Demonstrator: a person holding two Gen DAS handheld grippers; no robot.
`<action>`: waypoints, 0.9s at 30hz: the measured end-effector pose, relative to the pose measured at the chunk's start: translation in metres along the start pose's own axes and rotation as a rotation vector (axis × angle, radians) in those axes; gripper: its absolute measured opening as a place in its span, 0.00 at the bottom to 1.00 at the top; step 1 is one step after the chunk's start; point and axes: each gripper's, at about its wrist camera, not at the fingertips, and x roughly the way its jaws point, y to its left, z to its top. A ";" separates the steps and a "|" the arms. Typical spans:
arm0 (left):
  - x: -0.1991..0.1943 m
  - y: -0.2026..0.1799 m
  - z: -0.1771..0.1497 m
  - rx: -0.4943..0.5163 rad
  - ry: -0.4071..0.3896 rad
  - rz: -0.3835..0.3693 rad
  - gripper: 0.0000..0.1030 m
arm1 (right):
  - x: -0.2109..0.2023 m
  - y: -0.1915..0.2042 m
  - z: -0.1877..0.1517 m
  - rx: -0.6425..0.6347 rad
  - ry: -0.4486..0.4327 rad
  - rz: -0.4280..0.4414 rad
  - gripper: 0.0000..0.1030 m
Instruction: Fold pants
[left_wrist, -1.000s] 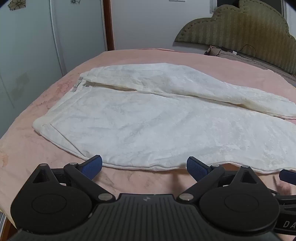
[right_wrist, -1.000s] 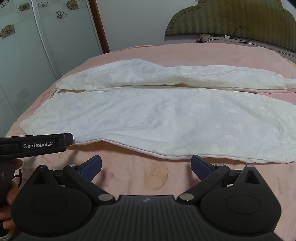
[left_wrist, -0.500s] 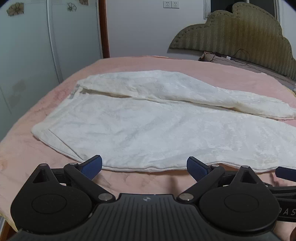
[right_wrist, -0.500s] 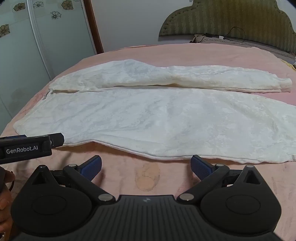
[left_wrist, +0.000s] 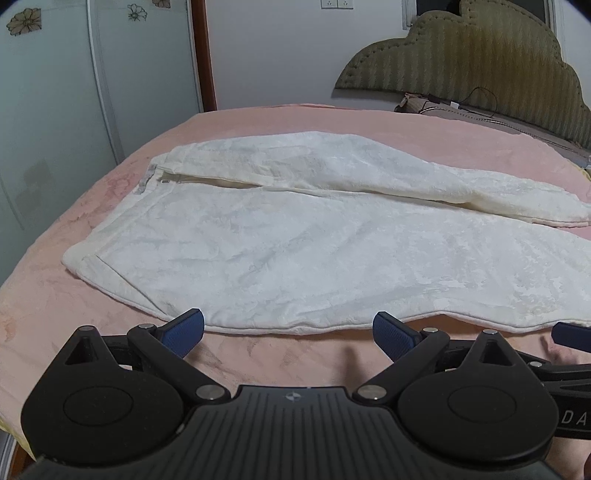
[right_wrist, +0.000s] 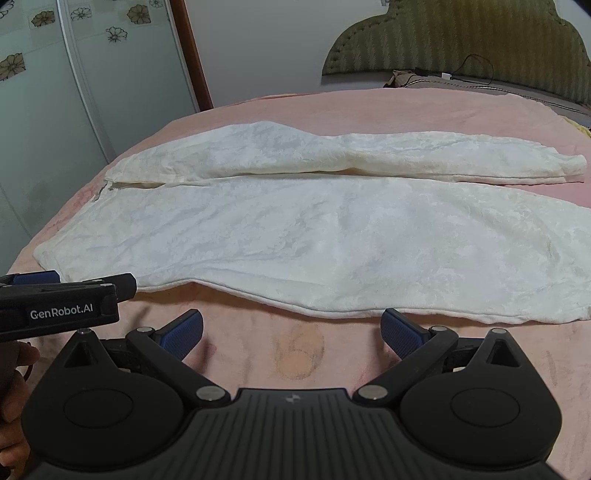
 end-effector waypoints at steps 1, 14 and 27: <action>0.000 0.001 0.000 -0.004 -0.002 -0.003 0.97 | 0.000 0.000 0.000 0.002 0.001 0.002 1.00; 0.001 -0.002 -0.002 0.019 -0.001 0.035 0.97 | 0.000 0.001 -0.002 0.000 0.003 -0.005 1.00; 0.003 -0.002 -0.003 0.023 0.010 0.040 0.97 | -0.005 0.006 -0.003 -0.030 -0.019 0.005 1.00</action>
